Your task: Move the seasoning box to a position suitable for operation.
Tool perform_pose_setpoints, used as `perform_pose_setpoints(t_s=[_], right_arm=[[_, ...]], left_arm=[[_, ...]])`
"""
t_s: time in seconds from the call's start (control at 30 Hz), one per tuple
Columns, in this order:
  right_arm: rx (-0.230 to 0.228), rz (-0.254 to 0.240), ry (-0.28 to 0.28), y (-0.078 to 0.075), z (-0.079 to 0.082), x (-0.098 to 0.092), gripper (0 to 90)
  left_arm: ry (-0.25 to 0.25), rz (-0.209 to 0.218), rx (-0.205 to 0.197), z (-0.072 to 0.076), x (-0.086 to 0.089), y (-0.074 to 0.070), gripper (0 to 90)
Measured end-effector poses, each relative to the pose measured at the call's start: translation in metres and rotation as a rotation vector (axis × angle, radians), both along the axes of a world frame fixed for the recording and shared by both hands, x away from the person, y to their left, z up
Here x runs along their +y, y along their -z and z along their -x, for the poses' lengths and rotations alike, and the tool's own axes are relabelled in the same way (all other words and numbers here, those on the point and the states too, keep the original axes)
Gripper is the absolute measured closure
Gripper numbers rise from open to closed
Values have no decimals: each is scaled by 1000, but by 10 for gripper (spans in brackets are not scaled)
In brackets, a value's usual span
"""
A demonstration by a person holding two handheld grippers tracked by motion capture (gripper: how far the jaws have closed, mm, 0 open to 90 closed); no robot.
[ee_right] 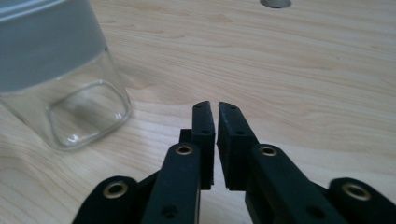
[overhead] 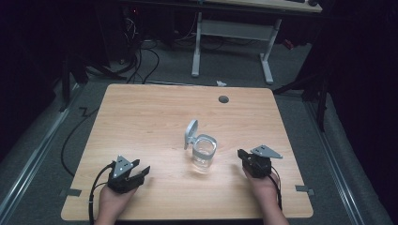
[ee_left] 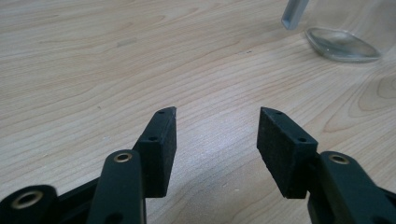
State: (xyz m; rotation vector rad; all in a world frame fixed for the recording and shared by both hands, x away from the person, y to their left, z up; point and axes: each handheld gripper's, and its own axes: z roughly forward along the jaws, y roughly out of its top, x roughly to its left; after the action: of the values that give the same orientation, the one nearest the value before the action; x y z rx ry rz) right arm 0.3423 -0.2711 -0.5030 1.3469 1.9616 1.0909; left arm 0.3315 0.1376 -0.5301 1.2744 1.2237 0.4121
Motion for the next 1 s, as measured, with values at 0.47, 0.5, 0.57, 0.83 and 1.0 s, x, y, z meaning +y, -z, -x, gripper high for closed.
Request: perform_pose_setpoints(t_s=[0.47,0.5,0.57,0.83,1.0], right_arm=[[2,32,-73,-1,-28,38,900],[2,34,-79,-1,-30,40,900],[6,34,-85,0,-32,43,900],[7,30,-110,4,-40,57,898],[16,20,-112,9,-45,59,898]], left_arm=[[8,19,17,-1,2,1,440],[10,15,22,-1,2,1,440],[11,15,20,-1,2,1,442],[22,16,26,-1,0,2,459],[24,4,23,0,-2,2,465]])
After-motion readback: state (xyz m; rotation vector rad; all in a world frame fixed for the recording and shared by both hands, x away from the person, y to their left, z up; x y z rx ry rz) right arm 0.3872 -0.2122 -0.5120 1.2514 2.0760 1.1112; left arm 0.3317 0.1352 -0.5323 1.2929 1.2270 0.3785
